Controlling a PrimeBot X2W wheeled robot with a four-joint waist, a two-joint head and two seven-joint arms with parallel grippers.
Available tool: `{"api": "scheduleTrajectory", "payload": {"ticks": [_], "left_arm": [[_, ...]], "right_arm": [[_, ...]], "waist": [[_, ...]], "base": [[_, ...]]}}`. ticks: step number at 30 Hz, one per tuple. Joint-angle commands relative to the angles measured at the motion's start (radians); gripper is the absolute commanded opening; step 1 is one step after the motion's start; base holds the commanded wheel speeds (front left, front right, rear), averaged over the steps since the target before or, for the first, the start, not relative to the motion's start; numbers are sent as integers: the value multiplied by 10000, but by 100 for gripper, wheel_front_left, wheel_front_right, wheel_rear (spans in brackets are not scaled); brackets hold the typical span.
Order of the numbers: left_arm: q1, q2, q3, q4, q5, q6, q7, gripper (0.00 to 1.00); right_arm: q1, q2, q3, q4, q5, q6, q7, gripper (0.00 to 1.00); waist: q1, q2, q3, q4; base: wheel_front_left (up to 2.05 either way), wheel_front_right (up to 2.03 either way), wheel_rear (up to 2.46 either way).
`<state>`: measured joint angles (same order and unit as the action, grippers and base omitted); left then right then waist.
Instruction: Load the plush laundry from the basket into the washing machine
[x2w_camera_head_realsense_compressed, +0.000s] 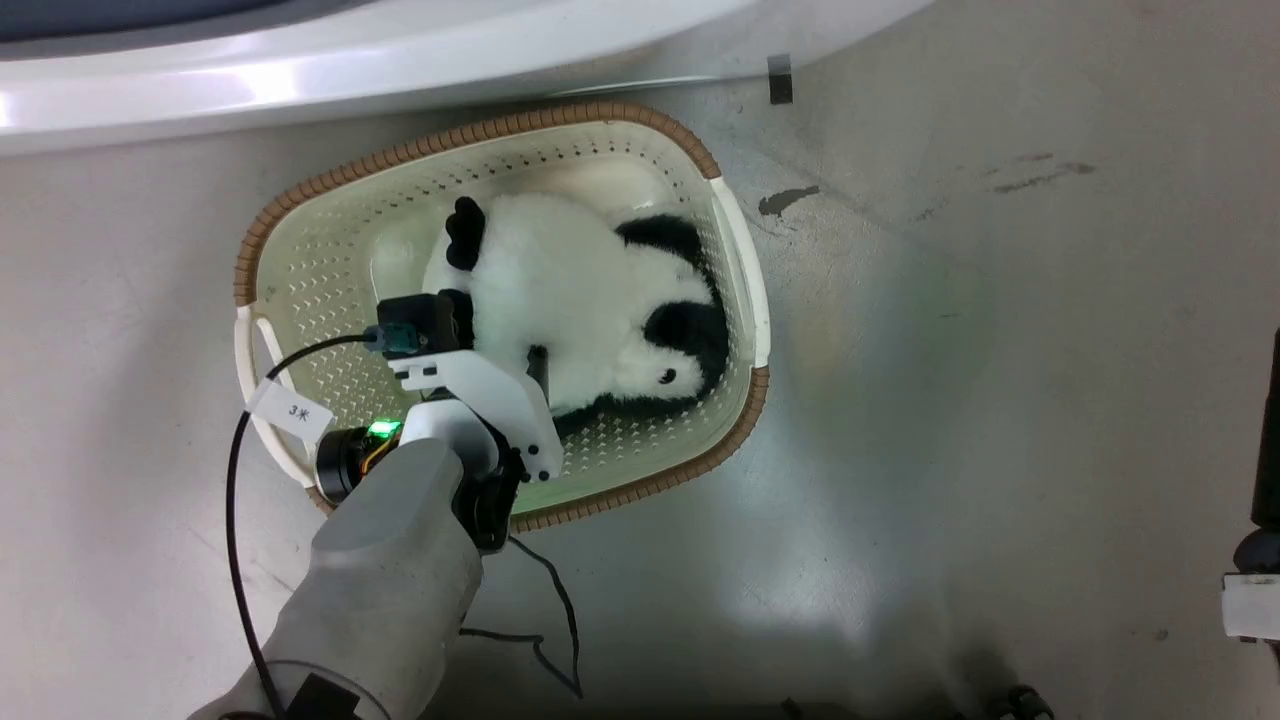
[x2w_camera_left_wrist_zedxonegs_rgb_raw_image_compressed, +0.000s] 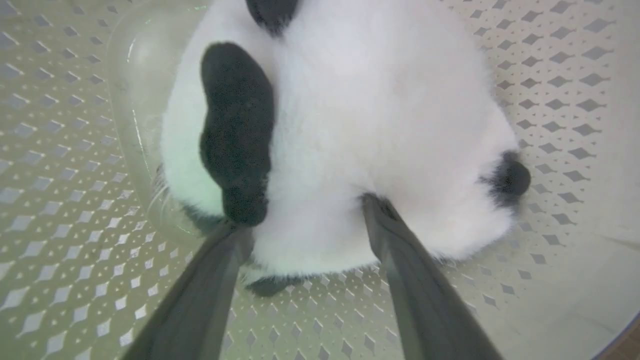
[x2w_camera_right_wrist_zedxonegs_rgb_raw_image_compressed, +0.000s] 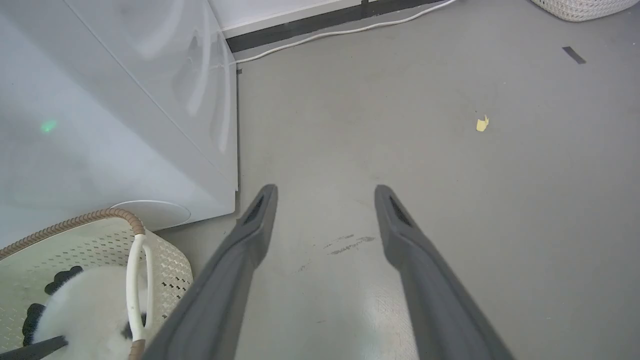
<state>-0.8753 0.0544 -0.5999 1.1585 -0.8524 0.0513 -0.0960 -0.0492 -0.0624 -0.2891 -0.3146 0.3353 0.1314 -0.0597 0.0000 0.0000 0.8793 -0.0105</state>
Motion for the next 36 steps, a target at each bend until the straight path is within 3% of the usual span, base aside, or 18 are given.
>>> {"api": "scheduleTrajectory", "payload": {"ticks": [1,2,3,4,8,18,36], "left_arm": [[-200,-41,-141,-5,-67,15,65,100],[-224,-41,-205,23,-105,45,99,100],[-224,-41,-256,53,-197,54,245,60],[-246,-41,-327,59,-243,71,306,0],[-250,-41,-647,88,-362,56,499,0],[-170,-41,-1036,52,-605,304,-240,0],[1084,-41,-1755,-548,-1249,-65,-1464,0]], "right_arm": [[-155,-10,-62,-59,64,-7,-86,100],[-132,-12,-86,-74,63,-7,-91,100],[-113,-15,-100,-85,67,-7,-96,100],[-96,-17,-114,-92,73,-7,-102,100],[-56,-23,-147,-86,85,-7,-118,100],[-47,-103,-159,-77,94,-7,-81,100],[-110,-105,467,359,-241,-7,104,100]], "waist": [[0,0,67,-31],[0,0,92,-34],[0,0,114,-40],[0,0,131,-42],[0,0,146,-31],[0,0,-56,123],[0,0,-2170,887]], "base": [[0,0,0],[0,0,0],[0,0,0],[0,0,0],[0,0,0],[0,0,0],[0,0,0]]}}
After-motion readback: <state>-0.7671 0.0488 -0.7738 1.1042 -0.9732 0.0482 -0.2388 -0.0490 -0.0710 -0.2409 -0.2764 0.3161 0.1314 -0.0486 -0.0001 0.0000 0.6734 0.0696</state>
